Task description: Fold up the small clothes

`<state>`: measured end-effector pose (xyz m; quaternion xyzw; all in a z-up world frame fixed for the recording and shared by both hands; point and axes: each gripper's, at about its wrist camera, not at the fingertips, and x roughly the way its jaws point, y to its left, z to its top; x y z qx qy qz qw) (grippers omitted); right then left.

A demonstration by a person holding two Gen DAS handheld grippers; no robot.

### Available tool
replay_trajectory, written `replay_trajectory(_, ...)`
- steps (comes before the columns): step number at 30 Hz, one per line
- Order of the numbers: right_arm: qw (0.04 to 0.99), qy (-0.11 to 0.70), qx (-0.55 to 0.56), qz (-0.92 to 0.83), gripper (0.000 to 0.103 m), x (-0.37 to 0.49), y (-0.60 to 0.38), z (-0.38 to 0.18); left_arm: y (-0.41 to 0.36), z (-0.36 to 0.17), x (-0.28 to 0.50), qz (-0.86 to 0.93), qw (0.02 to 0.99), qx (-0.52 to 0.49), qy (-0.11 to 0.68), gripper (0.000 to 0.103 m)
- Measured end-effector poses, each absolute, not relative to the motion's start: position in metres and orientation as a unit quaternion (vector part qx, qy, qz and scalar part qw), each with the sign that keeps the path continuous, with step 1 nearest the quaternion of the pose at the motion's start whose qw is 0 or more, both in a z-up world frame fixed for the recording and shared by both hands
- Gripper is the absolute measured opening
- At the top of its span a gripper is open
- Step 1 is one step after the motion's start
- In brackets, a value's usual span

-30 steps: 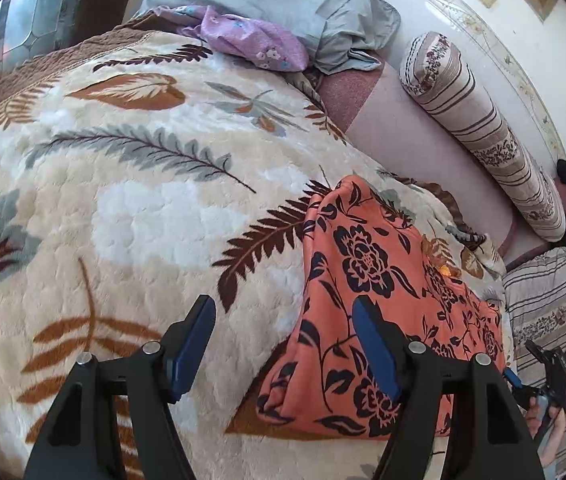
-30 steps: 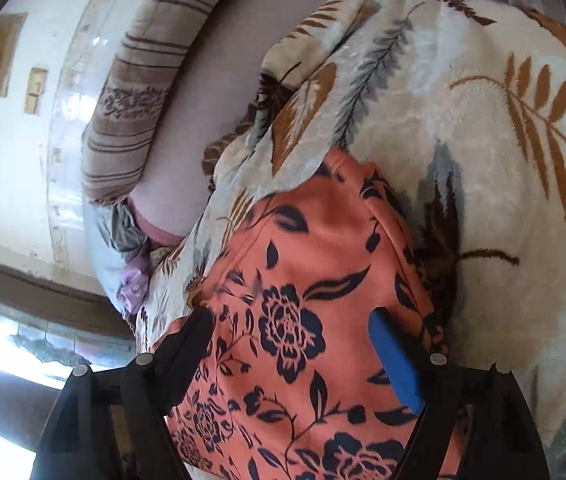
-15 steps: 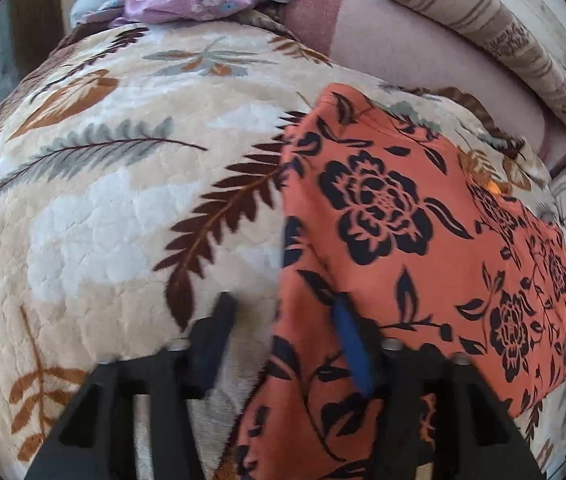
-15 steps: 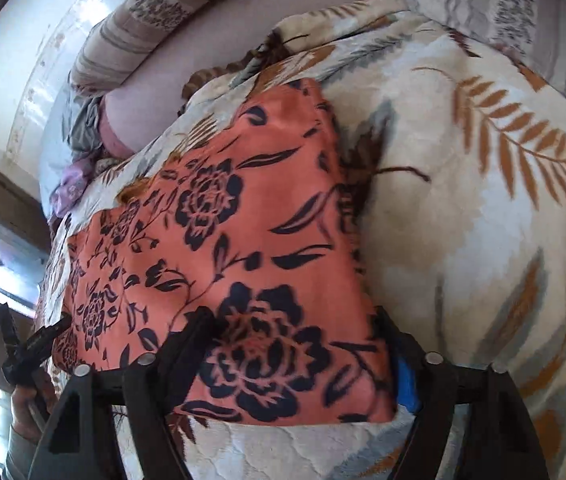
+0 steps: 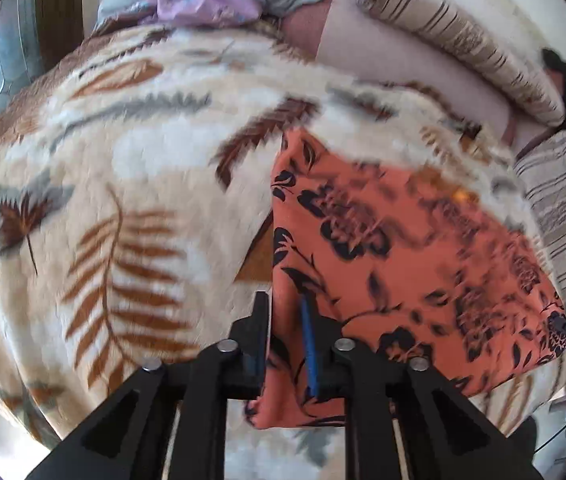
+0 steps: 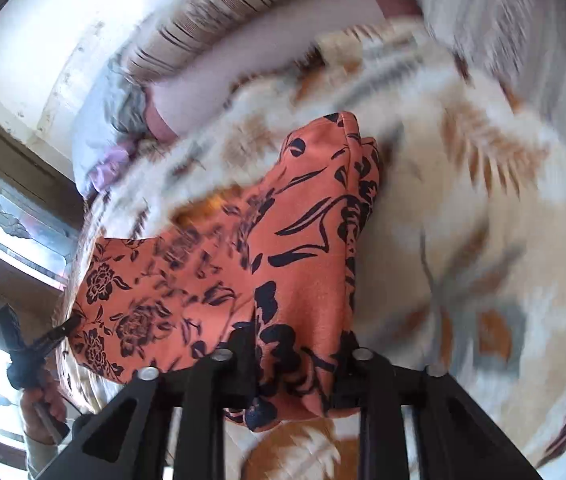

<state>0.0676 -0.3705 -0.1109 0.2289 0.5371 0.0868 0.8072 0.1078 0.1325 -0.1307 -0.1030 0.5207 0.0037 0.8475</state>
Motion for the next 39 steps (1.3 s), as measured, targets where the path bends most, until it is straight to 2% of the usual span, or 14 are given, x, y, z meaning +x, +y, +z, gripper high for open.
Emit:
replay_trajectory(1,0.793,0.566,0.218,0.057,0.085,0.062,-0.374,-0.133,0.14,-0.146,0.103,0.011,0.837,-0.117,0.534,0.037)
replay_trajectory(4,0.823,0.515,0.229,0.068,0.084,0.042,-0.384,-0.124,0.157,-0.131,0.098,0.019,0.844,-0.165,0.509,0.053)
replay_trajectory(9,0.844,0.468,0.257,0.042,0.084,0.072,-0.403,-0.095,0.154,-0.103,0.136,0.007,0.873,-0.144,0.466,0.053)
replay_trajectory(17,0.858,0.462,0.223,-0.001,0.082,0.158,-0.399,-0.105,0.13,-0.138,0.231,-0.009,0.858,-0.126,0.497,0.053)
replay_trajectory(18,0.857,0.466,0.221,-0.005,0.074,0.168,-0.396,-0.11,0.131,-0.141,0.233,-0.005,0.857,-0.127,0.5,0.052)
replay_trajectory(20,0.85,0.486,0.201,0.001,0.047,0.183,-0.391,-0.116,0.131,-0.144,0.235,-0.015,0.855,-0.13,0.501,0.018)
replay_trajectory(21,0.847,0.499,0.184,0.006,0.028,0.19,-0.385,-0.119,0.128,-0.142,0.235,-0.01,0.858,-0.114,0.5,0.013)
replay_trajectory(23,0.848,0.51,0.144,0.01,0.015,0.198,-0.374,-0.115,0.124,-0.13,0.232,-0.011,0.869,-0.099,0.485,0.008)
replay_trajectory(29,0.878,0.47,0.08,-0.034,0.008,0.201,-0.372,-0.085,0.129,-0.117,0.226,0.011,0.888,-0.089,0.451,0.007)
replay_trajectory(31,0.855,0.508,0.101,-0.036,0.01,0.215,-0.38,-0.119,0.132,-0.154,0.241,0.021,0.858,-0.097,0.504,0.012)
replay_trajectory(33,0.846,0.508,0.16,-0.036,0.015,0.211,-0.393,-0.131,0.138,-0.141,0.23,0.025,0.873,-0.119,0.472,0.019)
replay_trajectory(35,0.855,0.475,0.203,-0.04,0.04,0.192,-0.402,-0.114,0.142,-0.123,0.218,0.027,0.878,-0.132,0.459,0.05)
replay_trajectory(36,0.86,0.463,0.21,-0.042,0.078,0.182,-0.404,-0.105,0.144,-0.113,0.21,0.025,0.884,-0.138,0.447,0.058)
replay_trajectory(39,0.879,0.418,0.228,-0.018,0.084,0.141,-0.397,-0.066,0.14,-0.078,0.177,0.02,0.906,-0.13,0.403,0.058)
